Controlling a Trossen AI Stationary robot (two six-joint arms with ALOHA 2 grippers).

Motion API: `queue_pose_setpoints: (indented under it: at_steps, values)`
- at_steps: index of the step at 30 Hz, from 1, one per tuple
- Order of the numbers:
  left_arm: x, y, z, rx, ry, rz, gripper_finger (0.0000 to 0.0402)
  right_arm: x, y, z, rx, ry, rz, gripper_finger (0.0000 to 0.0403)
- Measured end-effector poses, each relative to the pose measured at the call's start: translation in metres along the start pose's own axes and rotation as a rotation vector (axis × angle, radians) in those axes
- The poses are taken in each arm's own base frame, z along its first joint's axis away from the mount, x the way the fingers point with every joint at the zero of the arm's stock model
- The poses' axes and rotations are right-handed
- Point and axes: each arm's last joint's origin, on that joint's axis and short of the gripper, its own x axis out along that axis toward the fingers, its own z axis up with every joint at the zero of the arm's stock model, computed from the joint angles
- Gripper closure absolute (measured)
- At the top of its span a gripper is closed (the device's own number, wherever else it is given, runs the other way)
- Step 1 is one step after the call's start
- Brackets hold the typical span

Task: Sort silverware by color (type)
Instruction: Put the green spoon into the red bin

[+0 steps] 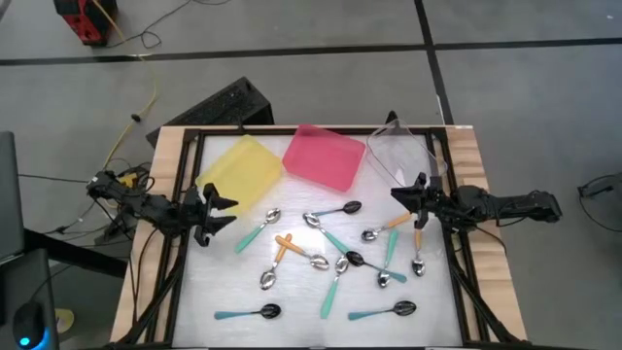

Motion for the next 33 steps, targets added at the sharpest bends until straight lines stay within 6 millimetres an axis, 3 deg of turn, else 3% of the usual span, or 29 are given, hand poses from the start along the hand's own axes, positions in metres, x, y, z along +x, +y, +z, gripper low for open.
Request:
queue_pose_setpoints:
  at_steps: [12,24,33]
  values:
    - [0.000,0.001,0.005,-0.085,-0.048,0.050,0.0169,-0.002,0.007,0.011,-0.046,-0.026,0.044,0.0298]
    - [-0.006,-0.006,0.041,-0.069,-0.045,0.065,0.0122,-0.004,0.012,0.029,-0.067,-0.165,0.059,0.0185]
    - [-0.013,-0.009,0.066,-0.051,-0.064,0.058,0.0121,-0.012,0.021,0.062,-0.192,-0.306,0.081,0.0174]
